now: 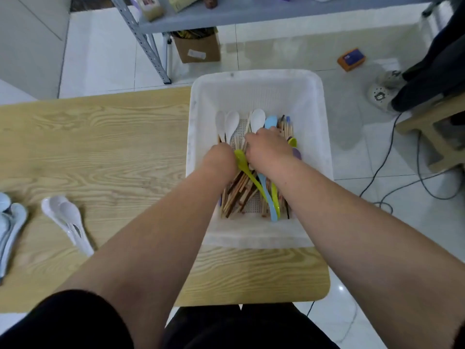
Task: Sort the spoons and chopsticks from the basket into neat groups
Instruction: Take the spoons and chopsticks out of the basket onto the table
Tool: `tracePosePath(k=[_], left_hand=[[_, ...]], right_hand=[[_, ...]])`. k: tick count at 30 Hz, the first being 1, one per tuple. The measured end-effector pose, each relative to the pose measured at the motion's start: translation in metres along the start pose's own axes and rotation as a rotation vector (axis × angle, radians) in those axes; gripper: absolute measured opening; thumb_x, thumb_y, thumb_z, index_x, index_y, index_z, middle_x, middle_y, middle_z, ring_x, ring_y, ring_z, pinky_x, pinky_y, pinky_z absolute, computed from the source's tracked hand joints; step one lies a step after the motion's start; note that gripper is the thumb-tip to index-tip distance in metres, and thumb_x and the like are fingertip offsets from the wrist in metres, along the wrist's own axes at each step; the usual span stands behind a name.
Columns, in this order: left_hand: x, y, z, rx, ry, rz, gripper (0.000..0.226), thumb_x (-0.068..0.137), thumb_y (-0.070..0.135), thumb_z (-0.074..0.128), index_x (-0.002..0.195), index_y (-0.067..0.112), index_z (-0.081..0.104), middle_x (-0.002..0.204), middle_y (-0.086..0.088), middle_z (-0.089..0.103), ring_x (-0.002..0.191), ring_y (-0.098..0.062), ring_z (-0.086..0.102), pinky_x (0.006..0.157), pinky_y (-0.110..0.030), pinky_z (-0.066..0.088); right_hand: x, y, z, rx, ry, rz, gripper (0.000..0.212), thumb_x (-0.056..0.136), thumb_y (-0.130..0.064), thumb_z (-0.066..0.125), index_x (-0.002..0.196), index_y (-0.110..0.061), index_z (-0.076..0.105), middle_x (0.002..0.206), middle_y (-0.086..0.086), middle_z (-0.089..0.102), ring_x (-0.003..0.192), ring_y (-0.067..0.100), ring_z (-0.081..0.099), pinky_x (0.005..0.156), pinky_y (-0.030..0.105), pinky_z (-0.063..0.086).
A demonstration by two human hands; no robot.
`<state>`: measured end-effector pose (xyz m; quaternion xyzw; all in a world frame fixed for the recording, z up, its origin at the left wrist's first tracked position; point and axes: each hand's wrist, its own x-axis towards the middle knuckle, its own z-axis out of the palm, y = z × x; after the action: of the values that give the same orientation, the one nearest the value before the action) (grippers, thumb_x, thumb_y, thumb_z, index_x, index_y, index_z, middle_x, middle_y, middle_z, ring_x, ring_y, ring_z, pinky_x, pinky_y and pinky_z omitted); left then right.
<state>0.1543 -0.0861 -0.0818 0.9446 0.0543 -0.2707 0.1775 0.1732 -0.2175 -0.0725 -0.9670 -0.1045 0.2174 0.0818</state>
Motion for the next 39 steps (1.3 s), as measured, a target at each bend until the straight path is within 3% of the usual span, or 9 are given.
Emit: tracePosePath(k=[5,8,14,18,21,26,29,33,39], left_hand=[[0.02,0.005,0.006,0.178,-0.014,-0.051,0.025,0.099,0.007,0.049,0.119,-0.001,0.06,0.122,-0.017,0.063,0.113,-0.032,0.062,0.081,-0.035,0.048],[0.019,0.006,0.001,0.135,-0.077,-0.081,0.025,0.101,0.007,0.044,0.116,0.0,0.063,0.122,-0.017,0.061,0.114,-0.029,0.06,0.089,-0.034,0.049],[0.019,0.008,0.0,-0.097,-0.083,-0.123,0.028,0.103,0.01,0.043,0.118,0.001,0.064,0.121,-0.015,0.065,0.114,-0.028,0.062,0.096,-0.034,0.052],[0.017,0.004,0.002,-0.267,-0.047,-0.181,0.019,0.097,0.012,0.051,0.109,0.001,0.061,0.115,-0.017,0.066,0.103,-0.031,0.063,0.078,-0.031,0.047],[0.008,0.005,0.001,-0.41,-0.022,-0.191,0.022,0.097,0.01,0.051,0.117,0.002,0.054,0.117,-0.015,0.064,0.1,-0.029,0.062,0.073,-0.028,0.043],[-0.03,-0.003,-0.015,-0.599,0.035,-0.151,0.004,0.093,0.019,0.051,0.097,0.021,0.051,0.089,-0.001,0.066,0.071,-0.022,0.065,0.049,-0.035,0.05],[-0.082,-0.014,-0.026,-0.764,-0.021,-0.121,0.019,0.086,0.028,0.053,0.104,0.025,0.055,0.09,0.001,0.076,0.089,-0.026,0.075,0.077,-0.056,0.061],[-0.162,-0.028,-0.021,-0.824,-0.098,-0.085,0.021,0.077,0.037,0.059,0.097,0.033,0.06,0.09,0.009,0.077,0.09,-0.014,0.075,0.09,-0.051,0.058],[-0.233,-0.035,0.002,-0.83,-0.117,-0.046,0.014,0.092,0.022,0.06,0.103,0.031,0.06,0.093,0.012,0.077,0.092,-0.008,0.074,0.093,-0.049,0.056]], right_hand=[[0.013,0.0,0.01,-0.121,-0.073,0.051,0.033,0.095,-0.013,0.045,0.125,-0.013,0.06,0.128,0.016,0.049,0.119,0.037,0.046,0.092,0.045,0.04],[0.017,-0.004,0.009,-0.075,-0.093,0.115,0.037,0.091,-0.009,0.048,0.127,-0.012,0.057,0.129,0.016,0.048,0.119,0.037,0.047,0.099,0.048,0.039],[0.016,0.0,0.001,0.163,-0.008,0.208,0.034,0.092,-0.005,0.047,0.126,-0.007,0.049,0.121,0.019,0.056,0.108,0.038,0.059,0.076,0.038,0.045],[0.013,0.007,-0.001,0.378,0.027,0.285,0.04,0.092,-0.009,0.054,0.131,-0.008,0.047,0.117,0.016,0.06,0.105,0.033,0.06,0.074,0.034,0.044],[0.007,0.01,-0.003,0.464,0.068,0.285,0.029,0.089,-0.011,0.056,0.118,-0.011,0.059,0.109,0.01,0.064,0.097,0.028,0.061,0.07,0.032,0.044],[-0.03,0.014,-0.019,0.723,0.222,0.193,0.016,0.089,-0.017,0.061,0.1,-0.028,0.062,0.097,-0.008,0.066,0.087,0.014,0.062,0.073,0.03,0.049],[-0.076,0.009,-0.027,0.903,0.223,0.114,0.023,0.087,-0.016,0.067,0.099,-0.034,0.062,0.095,-0.013,0.066,0.084,0.004,0.066,0.072,0.021,0.053],[-0.157,-0.009,-0.014,1.208,0.085,0.083,0.028,0.089,-0.007,0.062,0.097,-0.034,0.063,0.089,-0.018,0.074,0.084,0.0,0.072,0.067,0.015,0.055],[-0.23,-0.023,0.018,1.293,-0.044,0.084,0.019,0.089,-0.008,0.07,0.099,-0.025,0.073,0.096,-0.007,0.077,0.093,0.01,0.073,0.087,0.038,0.06]])
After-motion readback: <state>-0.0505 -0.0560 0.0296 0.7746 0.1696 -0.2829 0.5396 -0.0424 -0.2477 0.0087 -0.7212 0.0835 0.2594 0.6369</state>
